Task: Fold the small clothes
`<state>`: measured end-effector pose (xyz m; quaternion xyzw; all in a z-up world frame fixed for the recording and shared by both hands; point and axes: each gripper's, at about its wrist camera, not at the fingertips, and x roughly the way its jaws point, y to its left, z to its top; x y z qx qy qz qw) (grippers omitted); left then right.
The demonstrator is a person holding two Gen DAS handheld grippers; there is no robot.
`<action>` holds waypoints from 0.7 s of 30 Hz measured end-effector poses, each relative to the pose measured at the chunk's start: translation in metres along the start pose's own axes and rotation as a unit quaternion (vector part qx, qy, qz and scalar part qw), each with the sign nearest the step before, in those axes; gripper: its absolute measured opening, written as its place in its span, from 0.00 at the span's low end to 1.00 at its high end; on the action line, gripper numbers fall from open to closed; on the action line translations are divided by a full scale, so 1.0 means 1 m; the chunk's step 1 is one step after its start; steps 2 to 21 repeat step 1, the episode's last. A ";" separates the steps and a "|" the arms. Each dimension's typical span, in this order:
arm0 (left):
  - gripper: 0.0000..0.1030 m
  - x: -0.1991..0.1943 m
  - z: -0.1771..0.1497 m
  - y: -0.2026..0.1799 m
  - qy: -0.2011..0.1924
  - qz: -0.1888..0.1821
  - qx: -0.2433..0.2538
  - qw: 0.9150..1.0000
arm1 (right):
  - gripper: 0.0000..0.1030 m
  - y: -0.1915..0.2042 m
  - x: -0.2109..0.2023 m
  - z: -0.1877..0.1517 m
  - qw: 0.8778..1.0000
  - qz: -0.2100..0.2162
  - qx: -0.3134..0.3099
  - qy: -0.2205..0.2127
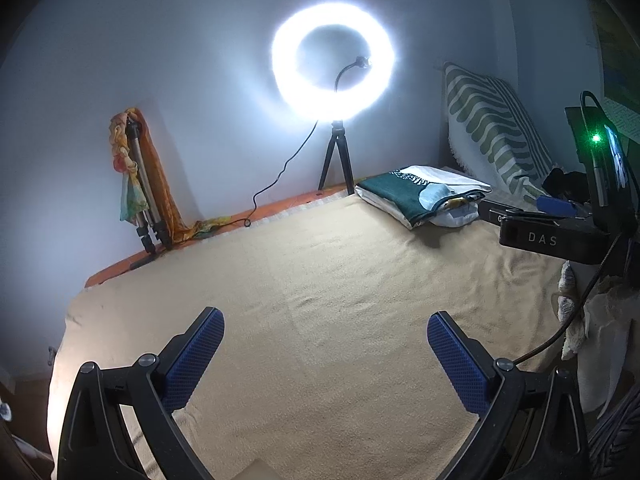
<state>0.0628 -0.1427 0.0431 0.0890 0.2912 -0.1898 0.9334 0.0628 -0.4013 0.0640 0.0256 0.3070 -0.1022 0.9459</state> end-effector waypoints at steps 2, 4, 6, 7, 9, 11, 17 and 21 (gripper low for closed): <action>1.00 0.000 0.000 0.001 0.001 0.000 -0.001 1.000 | 1.00 0.000 0.001 0.001 1.000 0.000 -0.001 0.000; 1.00 0.000 0.000 0.001 0.001 0.000 -0.001 1.000 | 1.00 0.000 0.001 0.001 1.000 0.000 -0.001 0.000; 1.00 0.000 0.000 0.001 0.001 0.000 -0.001 1.000 | 1.00 0.000 0.001 0.001 1.000 0.000 -0.001 0.000; 1.00 0.000 0.000 0.001 0.001 0.000 -0.001 1.000 | 1.00 0.000 0.001 0.001 1.000 0.000 -0.001 0.000; 1.00 0.000 0.000 0.001 0.001 0.000 -0.001 1.000 | 1.00 0.000 0.001 0.001 1.000 0.000 -0.001 0.000; 1.00 0.000 0.000 0.001 0.001 0.000 -0.001 1.000 | 1.00 0.000 0.001 0.001 1.000 0.000 -0.001 0.000; 1.00 0.000 0.000 0.001 0.001 0.000 -0.001 1.000 | 1.00 0.000 0.001 0.001 1.000 0.000 -0.001 0.000; 1.00 0.000 0.000 0.001 0.001 0.000 -0.001 1.000 | 1.00 0.000 0.001 0.001 1.000 0.000 -0.001 0.000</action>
